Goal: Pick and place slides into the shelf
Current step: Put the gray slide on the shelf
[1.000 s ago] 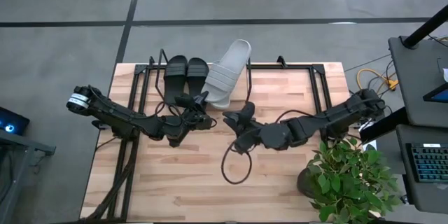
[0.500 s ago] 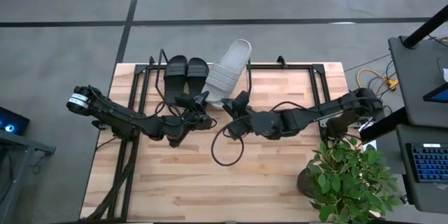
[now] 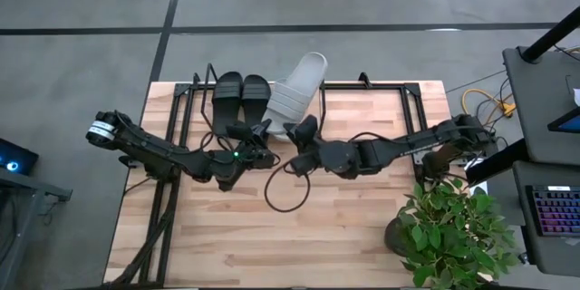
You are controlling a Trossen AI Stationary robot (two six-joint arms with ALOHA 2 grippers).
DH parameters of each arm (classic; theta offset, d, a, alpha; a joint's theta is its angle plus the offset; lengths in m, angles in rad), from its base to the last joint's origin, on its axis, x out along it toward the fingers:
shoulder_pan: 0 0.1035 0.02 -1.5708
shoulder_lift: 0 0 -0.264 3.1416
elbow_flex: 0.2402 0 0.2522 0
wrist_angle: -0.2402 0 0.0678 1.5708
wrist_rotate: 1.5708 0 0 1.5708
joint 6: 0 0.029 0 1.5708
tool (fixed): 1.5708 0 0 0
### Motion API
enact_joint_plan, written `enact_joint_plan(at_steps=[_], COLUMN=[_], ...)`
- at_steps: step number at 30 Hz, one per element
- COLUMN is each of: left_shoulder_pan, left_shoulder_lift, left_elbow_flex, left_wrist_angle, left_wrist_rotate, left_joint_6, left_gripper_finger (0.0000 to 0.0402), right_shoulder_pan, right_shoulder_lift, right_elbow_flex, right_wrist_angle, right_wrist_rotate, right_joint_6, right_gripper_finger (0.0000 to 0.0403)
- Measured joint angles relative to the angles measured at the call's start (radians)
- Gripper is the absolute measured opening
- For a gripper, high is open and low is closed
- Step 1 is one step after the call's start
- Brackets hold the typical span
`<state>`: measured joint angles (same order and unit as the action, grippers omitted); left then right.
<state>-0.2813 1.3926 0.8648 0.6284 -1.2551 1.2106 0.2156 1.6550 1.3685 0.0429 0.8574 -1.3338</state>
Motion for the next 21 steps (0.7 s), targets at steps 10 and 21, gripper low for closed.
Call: enact_joint_plan(at_steps=[10, 21], left_shoulder_pan=[-0.006, -0.006], left_shoulder_lift=[0.0, 0.0], left_elbow_flex=[0.002, 0.002], left_wrist_angle=[0.001, -0.002], left_wrist_rotate=[0.007, 0.011], left_joint_6=[0.0, 0.0], left_gripper_finger=[0.002, 0.003], right_shoulder_pan=[-0.021, -0.021], right_shoulder_lift=[0.0, 0.0], right_elbow_flex=[0.0, -0.004], right_wrist_angle=[-0.007, -0.046], right_wrist_rotate=[0.0, 0.0], right_joint_6=[0.023, 0.128], right_gripper_finger=[0.0086, 0.0035])
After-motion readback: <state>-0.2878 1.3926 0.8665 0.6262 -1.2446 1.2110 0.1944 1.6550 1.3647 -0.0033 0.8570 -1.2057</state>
